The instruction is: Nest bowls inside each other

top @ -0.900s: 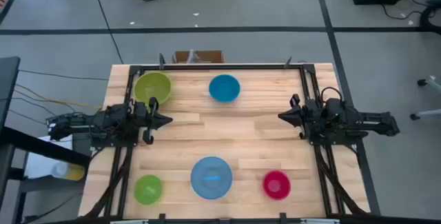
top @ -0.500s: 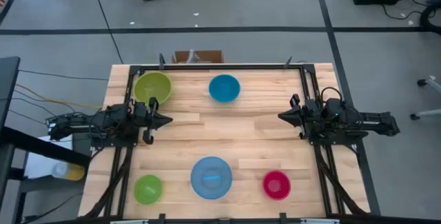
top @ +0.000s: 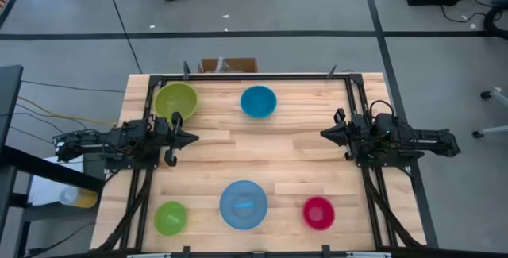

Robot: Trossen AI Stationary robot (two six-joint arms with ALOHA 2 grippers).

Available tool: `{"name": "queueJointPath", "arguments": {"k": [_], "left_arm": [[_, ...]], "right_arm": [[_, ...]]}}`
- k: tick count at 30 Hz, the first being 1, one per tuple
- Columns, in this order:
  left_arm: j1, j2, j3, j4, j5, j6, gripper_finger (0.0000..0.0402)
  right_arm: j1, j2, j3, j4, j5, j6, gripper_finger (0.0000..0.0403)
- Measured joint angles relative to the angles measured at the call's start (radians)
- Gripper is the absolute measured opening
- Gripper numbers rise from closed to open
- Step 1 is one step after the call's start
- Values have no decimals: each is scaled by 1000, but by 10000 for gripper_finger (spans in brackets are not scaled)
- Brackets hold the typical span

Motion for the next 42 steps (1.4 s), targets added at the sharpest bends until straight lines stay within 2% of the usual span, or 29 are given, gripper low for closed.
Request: {"name": "queueJointPath", "arguments": {"k": [38,42], "left_arm": [[0,0,0,1,0,2,5],[0,0,0,82,0,12,5]], "right_arm": [[0,0,0,0,0,0,27],[0,0,0,0,0,0,27]]}}
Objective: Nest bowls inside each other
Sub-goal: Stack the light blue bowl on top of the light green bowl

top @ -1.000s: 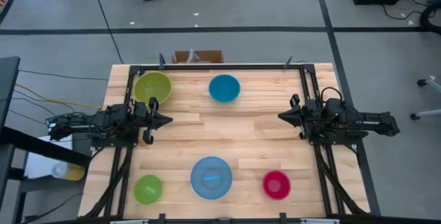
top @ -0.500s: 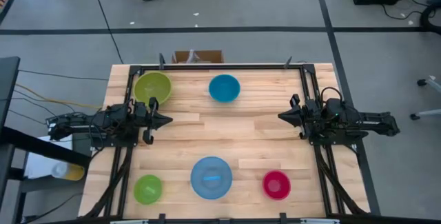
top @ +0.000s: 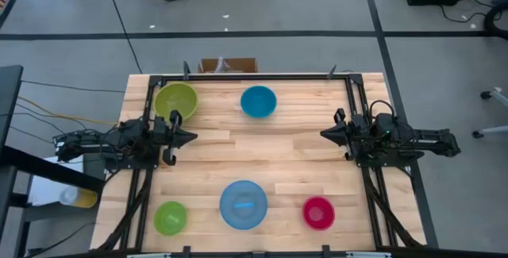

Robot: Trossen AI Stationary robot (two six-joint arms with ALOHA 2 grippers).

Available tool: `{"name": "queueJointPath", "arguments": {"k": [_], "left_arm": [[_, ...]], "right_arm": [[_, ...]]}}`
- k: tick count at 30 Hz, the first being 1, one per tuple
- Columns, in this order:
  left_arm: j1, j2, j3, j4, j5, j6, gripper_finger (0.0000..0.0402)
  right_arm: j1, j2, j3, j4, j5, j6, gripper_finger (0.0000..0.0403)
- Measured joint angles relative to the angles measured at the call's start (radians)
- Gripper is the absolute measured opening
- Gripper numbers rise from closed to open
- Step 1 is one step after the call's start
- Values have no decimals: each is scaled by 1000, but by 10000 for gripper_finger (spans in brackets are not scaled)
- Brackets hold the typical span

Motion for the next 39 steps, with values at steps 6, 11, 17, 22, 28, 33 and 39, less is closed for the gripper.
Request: {"name": "queueJointPath", "arguments": {"k": [6,11,17,22,28,33,39], "left_arm": [[0,0,0,100,-125,-75,5],[0,0,0,107,-128,-88,5],[0,0,0,130,-183,-132,5],[0,0,0,126,-406,-294,5],[0,0,0,138,-470,-345,5],[0,0,0,160,-472,-350,5],[0,1,0,159,-534,-348,5]], "right_arm": [[0,0,0,0,0,0,27],[0,0,0,4,0,0,27],[0,0,0,5,0,-7,27],[0,0,0,77,122,-77,27],[0,0,0,187,370,195,27],[0,0,0,255,486,249,27],[-14,41,0,143,645,420,22]]}}
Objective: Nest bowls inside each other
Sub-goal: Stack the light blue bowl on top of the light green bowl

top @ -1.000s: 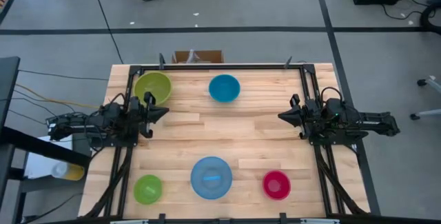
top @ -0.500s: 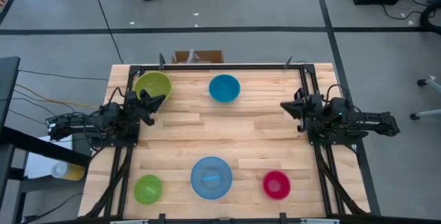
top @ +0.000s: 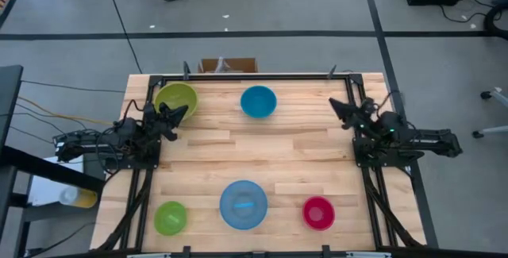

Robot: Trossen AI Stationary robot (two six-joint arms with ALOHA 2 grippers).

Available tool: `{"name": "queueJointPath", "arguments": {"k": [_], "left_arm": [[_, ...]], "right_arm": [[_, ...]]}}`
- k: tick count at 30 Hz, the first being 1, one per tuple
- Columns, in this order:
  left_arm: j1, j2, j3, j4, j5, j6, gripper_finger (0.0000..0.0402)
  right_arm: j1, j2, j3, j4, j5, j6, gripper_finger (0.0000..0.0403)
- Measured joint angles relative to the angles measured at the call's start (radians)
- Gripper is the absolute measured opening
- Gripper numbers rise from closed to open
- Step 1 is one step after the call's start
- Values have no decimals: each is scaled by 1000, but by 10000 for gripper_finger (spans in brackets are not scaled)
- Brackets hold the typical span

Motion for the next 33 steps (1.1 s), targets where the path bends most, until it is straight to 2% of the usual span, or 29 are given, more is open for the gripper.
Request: {"name": "queueJointPath", "arguments": {"k": [3,5,11,15,19,24,26,29,33], "left_arm": [[0,20,3,-7,0,-23,5],[0,59,29,-54,1,-26,5],[0,226,160,-124,25,-20,5],[0,345,284,-231,70,-4,5],[0,454,392,-394,127,-8,12],[-1,546,437,-433,163,-16,72],[-1,571,438,-438,165,-41,107],[-1,605,438,-437,211,-54,157],[-2,654,439,-437,264,-58,203]], "right_arm": [[-17,86,-1,-72,-98,229,9],[-25,169,-1,-18,-190,283,7],[-43,468,134,27,-275,286,7],[-50,696,253,-13,-405,311,6],[-50,899,338,-17,-533,265,6],[-56,1063,402,-2,-526,431,24],[-66,1110,431,-6,-574,460,34],[-49,1182,503,-56,-637,422,41],[9,1302,642,-201,-647,277,45]]}}
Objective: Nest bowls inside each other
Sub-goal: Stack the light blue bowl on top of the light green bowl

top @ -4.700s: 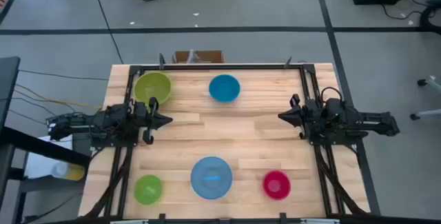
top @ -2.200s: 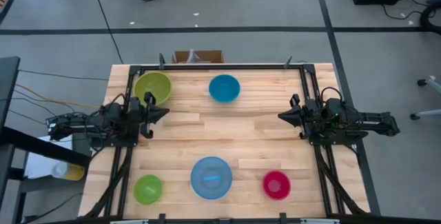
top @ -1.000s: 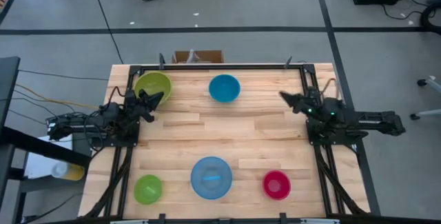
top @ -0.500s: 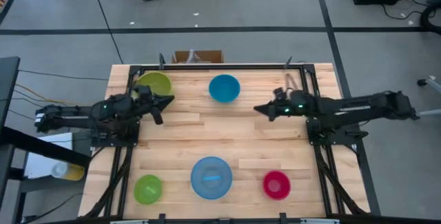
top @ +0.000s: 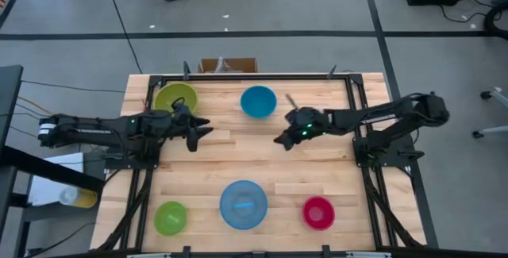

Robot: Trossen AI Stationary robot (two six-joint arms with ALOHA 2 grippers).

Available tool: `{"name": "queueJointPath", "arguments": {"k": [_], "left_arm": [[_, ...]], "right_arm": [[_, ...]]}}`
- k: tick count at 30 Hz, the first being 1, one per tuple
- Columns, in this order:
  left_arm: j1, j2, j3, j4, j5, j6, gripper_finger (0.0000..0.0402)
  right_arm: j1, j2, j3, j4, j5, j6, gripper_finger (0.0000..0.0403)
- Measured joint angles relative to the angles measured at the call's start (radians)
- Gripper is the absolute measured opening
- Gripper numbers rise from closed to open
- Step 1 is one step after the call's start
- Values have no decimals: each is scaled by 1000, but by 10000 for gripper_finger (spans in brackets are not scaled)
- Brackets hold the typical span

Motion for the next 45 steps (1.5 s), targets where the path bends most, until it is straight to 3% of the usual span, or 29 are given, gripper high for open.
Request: {"name": "queueJointPath", "arguments": {"k": [5,14,19,26,30,40,45], "left_arm": [[1,44,0,2,52,-2,224],[1,110,0,0,136,-49,222],[1,143,0,2,158,-79,222],[1,153,0,2,163,-74,222],[1,152,0,4,163,-91,222],[2,152,1,58,163,-105,221],[2,152,1,78,163,-97,221]], "right_arm": [[61,157,150,-96,-15,-96,81],[144,365,298,-74,-189,-142,221],[216,448,344,-57,-210,-185,241],[266,542,402,-57,-177,-169,223],[270,580,438,-91,-150,-126,193],[246,568,494,-180,-20,-114,15],[223,550,497,-208,59,-101,20]]}}
